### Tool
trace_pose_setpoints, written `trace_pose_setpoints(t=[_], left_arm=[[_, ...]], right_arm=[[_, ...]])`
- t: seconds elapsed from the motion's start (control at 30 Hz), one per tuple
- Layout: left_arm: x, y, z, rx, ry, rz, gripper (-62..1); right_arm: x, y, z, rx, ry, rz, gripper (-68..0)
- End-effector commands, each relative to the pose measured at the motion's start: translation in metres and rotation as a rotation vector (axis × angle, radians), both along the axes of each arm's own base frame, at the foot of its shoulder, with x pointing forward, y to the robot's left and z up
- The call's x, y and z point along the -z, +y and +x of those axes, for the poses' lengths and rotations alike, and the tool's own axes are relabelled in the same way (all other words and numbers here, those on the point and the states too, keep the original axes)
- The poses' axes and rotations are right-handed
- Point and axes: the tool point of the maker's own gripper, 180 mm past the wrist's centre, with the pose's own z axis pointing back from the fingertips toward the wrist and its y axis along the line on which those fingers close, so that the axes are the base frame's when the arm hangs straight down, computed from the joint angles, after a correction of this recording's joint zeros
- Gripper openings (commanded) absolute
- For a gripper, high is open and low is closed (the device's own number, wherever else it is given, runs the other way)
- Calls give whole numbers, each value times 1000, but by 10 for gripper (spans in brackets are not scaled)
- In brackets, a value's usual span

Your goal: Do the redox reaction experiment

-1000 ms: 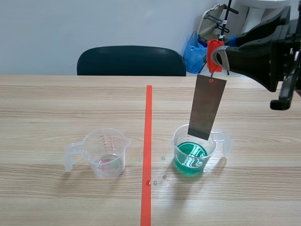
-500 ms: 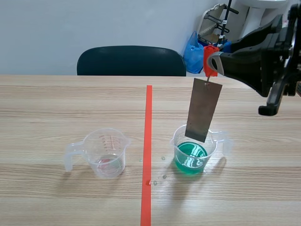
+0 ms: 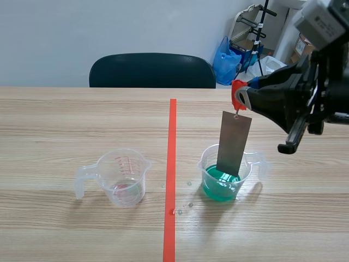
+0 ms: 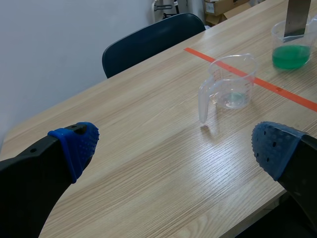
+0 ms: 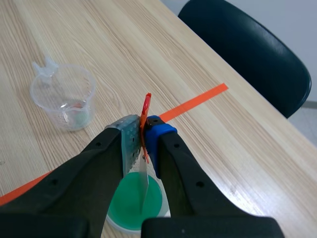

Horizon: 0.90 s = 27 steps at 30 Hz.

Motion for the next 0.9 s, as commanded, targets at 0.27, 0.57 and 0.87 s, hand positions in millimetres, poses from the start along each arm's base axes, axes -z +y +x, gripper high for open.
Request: trace_pose_setpoints(t=[0.27,0.57,0.87], left_arm=[[-5,-1,1,-5,-25,-15,14],[-5,-1,1,-5,-25,-15,14],[-5,-1,1,-6,-22,-14,14]], right_arm=[[17,-6,7,16,-5,9,-667],[36,-9,4,-12,-5,3,-667],[39,-8,2,-26,-7,-4,-667]])
